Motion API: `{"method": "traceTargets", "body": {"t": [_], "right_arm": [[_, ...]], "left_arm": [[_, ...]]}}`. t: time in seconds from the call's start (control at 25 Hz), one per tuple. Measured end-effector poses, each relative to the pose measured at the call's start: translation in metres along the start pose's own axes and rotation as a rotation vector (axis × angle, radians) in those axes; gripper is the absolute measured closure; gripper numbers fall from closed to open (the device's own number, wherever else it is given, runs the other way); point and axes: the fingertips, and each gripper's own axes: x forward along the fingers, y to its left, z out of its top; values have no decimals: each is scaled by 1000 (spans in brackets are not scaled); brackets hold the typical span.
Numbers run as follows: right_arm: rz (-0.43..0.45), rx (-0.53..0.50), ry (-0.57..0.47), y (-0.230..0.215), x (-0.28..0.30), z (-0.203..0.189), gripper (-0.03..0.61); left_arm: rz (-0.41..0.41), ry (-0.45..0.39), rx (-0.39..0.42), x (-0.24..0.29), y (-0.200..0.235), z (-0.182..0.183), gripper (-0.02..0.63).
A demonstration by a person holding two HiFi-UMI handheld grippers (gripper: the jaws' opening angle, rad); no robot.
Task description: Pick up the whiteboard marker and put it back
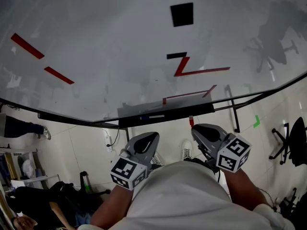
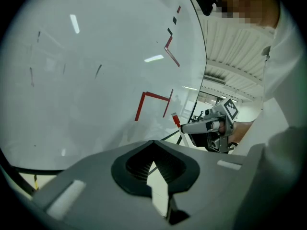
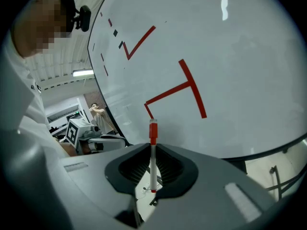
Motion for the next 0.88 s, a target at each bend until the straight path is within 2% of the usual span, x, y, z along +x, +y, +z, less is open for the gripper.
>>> {"method": "traceTargets", "body": {"t": [0.24, 0.6, 0.88], "right_arm": [[7, -2, 6, 2, 4, -3, 540], [18, -17, 14, 3, 7, -3, 540], [19, -23, 14, 3, 9, -4, 540]], "left_arm": [[-8, -1, 2, 1, -2, 1, 598], [24, 8, 23, -1, 2, -1, 598], [32, 6, -1, 1, 5, -2, 598]]}}
